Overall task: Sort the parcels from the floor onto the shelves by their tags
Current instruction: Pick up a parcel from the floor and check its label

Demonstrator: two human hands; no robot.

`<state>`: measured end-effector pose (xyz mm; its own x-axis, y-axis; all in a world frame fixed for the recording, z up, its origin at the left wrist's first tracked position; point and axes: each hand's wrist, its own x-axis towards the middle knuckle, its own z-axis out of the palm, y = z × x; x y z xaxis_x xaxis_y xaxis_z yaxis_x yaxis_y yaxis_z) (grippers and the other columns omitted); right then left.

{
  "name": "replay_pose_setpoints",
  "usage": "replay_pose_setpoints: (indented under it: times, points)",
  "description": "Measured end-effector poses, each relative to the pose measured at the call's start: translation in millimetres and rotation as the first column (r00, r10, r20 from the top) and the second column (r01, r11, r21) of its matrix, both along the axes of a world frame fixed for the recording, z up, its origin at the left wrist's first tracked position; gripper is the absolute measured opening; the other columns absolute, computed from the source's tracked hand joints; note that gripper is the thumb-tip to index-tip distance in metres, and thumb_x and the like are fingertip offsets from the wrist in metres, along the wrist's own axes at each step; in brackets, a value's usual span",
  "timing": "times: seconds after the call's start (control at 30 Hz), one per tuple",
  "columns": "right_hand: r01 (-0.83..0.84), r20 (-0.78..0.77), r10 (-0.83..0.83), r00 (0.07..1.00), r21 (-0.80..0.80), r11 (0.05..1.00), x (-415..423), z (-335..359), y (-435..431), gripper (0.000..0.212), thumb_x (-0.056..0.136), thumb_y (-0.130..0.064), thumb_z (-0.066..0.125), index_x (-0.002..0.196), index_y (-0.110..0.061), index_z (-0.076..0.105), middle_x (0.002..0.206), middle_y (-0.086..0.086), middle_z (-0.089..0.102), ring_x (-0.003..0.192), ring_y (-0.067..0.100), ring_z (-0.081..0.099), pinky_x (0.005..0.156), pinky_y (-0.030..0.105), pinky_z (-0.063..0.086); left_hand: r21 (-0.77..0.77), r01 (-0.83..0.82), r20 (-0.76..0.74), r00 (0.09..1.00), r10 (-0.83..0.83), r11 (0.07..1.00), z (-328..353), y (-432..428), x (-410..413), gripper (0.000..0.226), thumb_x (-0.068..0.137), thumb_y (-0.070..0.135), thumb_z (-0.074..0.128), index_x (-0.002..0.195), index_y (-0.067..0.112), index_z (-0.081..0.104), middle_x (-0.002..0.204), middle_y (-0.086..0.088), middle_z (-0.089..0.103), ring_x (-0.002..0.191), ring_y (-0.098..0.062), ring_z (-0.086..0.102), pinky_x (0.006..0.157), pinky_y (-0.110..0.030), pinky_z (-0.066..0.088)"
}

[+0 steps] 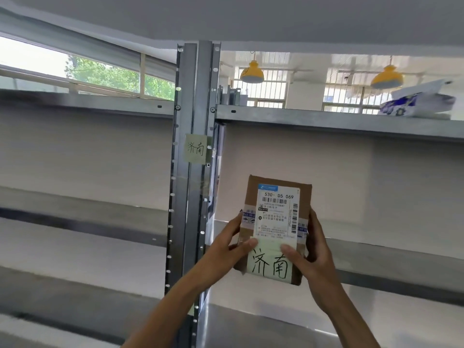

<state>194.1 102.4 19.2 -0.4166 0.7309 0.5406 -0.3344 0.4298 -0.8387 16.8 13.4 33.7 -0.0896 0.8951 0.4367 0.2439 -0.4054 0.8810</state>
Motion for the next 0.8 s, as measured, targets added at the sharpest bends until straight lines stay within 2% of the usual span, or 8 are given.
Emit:
replay_pose_setpoints:
  times: [0.13, 0.23, 0.33, 0.43, 0.53, 0.63, 0.8]
  points:
    - [0.02, 0.019, -0.02, 1.0, -0.004, 1.0, 17, -10, -22, 0.088, 0.074, -0.01, 0.07, 0.142, -0.045, 0.028, 0.14, -0.008, 0.049, 0.111, 0.012, 0.063, 0.07, 0.034, 0.06, -0.002, -0.033, 0.015, 0.999, 0.033, 0.999, -18, -17, 20, 0.042, 0.092, 0.026, 0.052, 0.132, 0.026, 0.042, 0.122, 0.008, 0.061, 0.101, -0.003, 0.066, 0.073, -0.024, 0.058]
    - [0.045, 0.055, -0.045, 0.998, -0.008, 0.999, 30, -26, -38, 0.089, 0.072, -0.016, 0.071, 0.143, -0.045, 0.026, 0.141, -0.006, 0.048, 0.117, 0.018, 0.06, 0.077, 0.043, 0.06, -0.027, -0.063, 0.001, 0.998, 0.063, 0.998, -32, -29, 32, 0.041, 0.092, 0.027, 0.052, 0.132, 0.026, 0.043, 0.114, 0.009, 0.063, 0.092, -0.001, 0.068, 0.063, -0.018, 0.055]
    - [0.06, 0.065, -0.058, 0.996, -0.039, 0.997, 40, -37, -51, 0.088, 0.071, -0.018, 0.071, 0.143, -0.043, 0.026, 0.141, -0.005, 0.047, 0.117, 0.016, 0.058, 0.077, 0.039, 0.06, -0.047, -0.083, 0.015, 0.996, 0.084, 0.995, -46, -41, 42, 0.04, 0.092, 0.027, 0.052, 0.131, 0.024, 0.044, 0.109, 0.009, 0.064, 0.086, 0.0, 0.069, 0.06, -0.017, 0.054]
    - [0.063, 0.062, -0.059, 0.996, -0.056, 0.996, 43, -45, -59, 0.086, 0.074, -0.014, 0.069, 0.144, -0.041, 0.026, 0.14, -0.007, 0.047, 0.119, 0.016, 0.057, 0.075, 0.033, 0.06, -0.061, -0.107, 0.024, 0.994, 0.109, 0.992, -54, -48, 45, 0.04, 0.09, 0.03, 0.054, 0.129, 0.024, 0.046, 0.115, 0.006, 0.063, 0.093, -0.008, 0.069, 0.067, -0.024, 0.059]
    - [0.071, 0.062, -0.066, 0.996, -0.08, 0.994, 42, -49, -61, 0.084, 0.077, -0.012, 0.069, 0.143, -0.042, 0.027, 0.14, -0.008, 0.047, 0.118, 0.016, 0.057, 0.072, 0.032, 0.06, -0.097, -0.173, 0.023, 0.984, 0.176, 0.98, -57, -49, 44, 0.041, 0.089, 0.033, 0.057, 0.128, 0.027, 0.047, 0.121, 0.002, 0.061, 0.105, -0.018, 0.065, 0.078, -0.038, 0.06]
    - [0.082, 0.064, -0.077, 0.995, -0.084, 0.993, 38, -51, -59, 0.081, 0.08, -0.01, 0.067, 0.143, -0.042, 0.028, 0.138, -0.01, 0.05, 0.117, 0.016, 0.058, 0.071, 0.031, 0.059, -0.122, -0.22, 0.043, 0.973, 0.227, 0.968, -59, -45, 42, 0.047, 0.086, 0.037, 0.061, 0.129, 0.026, 0.046, 0.123, 0.0, 0.061, 0.105, -0.021, 0.065, 0.078, -0.044, 0.06]
    - [0.107, 0.029, -0.105, 0.994, -0.105, 0.989, 20, -46, -43, 0.071, 0.081, -0.012, 0.067, 0.138, -0.04, 0.037, 0.129, -0.015, 0.056, 0.111, 0.015, 0.063, 0.069, 0.033, 0.06, -0.109, -0.259, 0.084, 0.96, 0.268, 0.96, -57, -24, 30, 0.039, 0.087, 0.035, 0.061, 0.12, 0.024, 0.044, 0.117, -0.002, 0.062, 0.102, -0.019, 0.066, 0.065, -0.031, 0.061]
